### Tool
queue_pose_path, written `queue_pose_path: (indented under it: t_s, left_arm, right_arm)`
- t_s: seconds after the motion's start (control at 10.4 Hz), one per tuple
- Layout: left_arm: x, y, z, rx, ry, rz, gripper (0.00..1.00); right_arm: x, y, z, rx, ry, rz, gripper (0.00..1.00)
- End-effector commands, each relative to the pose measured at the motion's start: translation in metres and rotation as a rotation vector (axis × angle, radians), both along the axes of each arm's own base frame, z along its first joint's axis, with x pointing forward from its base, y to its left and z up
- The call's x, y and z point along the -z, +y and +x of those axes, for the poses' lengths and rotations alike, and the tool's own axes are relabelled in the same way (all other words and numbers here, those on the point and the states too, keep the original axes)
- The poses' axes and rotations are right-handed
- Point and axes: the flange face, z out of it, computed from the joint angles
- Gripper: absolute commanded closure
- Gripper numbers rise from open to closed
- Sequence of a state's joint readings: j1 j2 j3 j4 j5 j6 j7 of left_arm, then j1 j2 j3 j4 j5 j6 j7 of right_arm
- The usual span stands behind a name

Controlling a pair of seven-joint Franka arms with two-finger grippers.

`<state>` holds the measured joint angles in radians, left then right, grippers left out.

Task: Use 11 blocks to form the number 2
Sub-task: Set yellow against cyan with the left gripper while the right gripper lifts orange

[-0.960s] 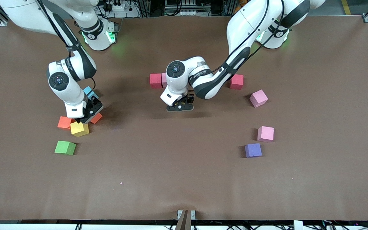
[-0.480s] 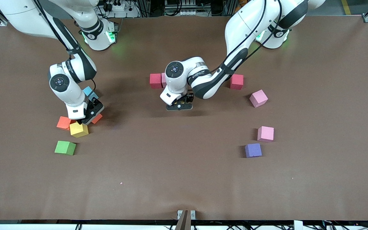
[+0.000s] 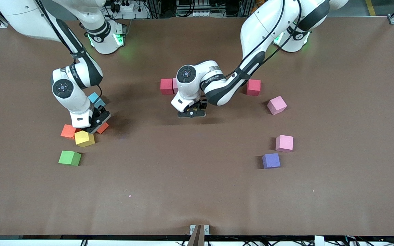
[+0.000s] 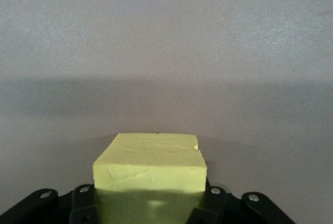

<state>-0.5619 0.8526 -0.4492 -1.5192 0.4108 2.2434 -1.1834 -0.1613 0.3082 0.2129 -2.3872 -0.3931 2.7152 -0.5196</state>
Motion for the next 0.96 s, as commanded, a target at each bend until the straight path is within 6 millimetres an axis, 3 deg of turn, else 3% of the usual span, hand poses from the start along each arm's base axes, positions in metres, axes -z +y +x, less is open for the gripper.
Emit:
queue_pose_path:
  t_s: [0.0,0.1,0.19,0.29,0.48,0.58,0.86]
  left_arm:
    - [0.004,0.000,-0.009,0.009,0.001,0.023,0.82]
    - [0.003,0.000,-0.009,0.008,0.000,0.022,0.77]
    - [0.003,0.000,-0.009,0.008,0.000,0.022,0.48]
    - [0.003,0.000,-0.009,0.007,0.000,0.022,0.00]
    - [-0.004,0.002,-0.005,0.003,-0.005,0.024,0.00]
    - [-0.017,0.005,0.000,0.002,-0.010,0.043,0.00]
    - [-0.059,0.016,0.023,-0.058,-0.035,0.016,0.00]
  right_arm:
    - [-0.019,0.000,0.001,-0.020,-0.031,-0.016,0.57]
    - [-0.022,0.000,0.002,-0.019,-0.039,-0.016,0.57]
    - [-0.030,0.004,0.004,-0.021,-0.052,-0.018,0.57]
    - [-0.036,0.016,0.005,-0.043,-0.039,-0.032,0.57]
    - [-0.044,0.055,0.006,-0.133,-0.048,-0.037,0.57]
    - [-0.050,0.073,0.008,-0.187,-0.066,-0.036,0.58]
    - [-0.056,0.089,0.012,-0.366,-0.075,-0.039,0.58]
